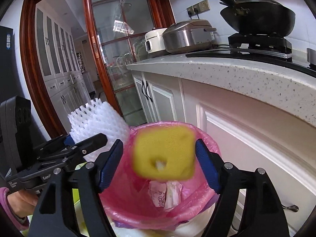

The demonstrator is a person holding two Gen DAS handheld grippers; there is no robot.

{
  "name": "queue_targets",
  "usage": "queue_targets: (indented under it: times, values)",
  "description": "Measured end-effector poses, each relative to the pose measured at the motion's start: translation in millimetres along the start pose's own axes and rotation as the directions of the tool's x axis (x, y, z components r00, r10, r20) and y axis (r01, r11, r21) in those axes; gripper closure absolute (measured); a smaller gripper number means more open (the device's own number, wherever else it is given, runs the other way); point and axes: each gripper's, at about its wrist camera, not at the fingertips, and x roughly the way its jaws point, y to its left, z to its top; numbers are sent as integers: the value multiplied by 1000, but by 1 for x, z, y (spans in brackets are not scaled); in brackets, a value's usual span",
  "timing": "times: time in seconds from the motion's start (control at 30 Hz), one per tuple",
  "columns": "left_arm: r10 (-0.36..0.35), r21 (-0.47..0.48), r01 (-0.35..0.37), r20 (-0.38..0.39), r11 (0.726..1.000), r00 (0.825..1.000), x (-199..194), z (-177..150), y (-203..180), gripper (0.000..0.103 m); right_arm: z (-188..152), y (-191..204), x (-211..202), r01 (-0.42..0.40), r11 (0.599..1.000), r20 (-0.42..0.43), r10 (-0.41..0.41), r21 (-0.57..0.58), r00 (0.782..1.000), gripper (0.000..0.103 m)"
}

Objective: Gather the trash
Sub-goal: 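Carry the foam net and sponge to the pink bin and release both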

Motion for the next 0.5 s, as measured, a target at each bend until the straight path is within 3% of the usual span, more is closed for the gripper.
queue_targets:
  times: [0.3, 0.5]
  values:
    - [-4, 36, 4, -5, 999, 1000, -7, -6, -2, 30, -2, -4, -14, -7, 1000, 12, 7, 12, 1000, 31]
    - [14, 3, -14, 15, 1000, 1000, -23, 1, -7, 30, 2, 0, -48, 1, 1000, 36, -1, 12, 999, 31]
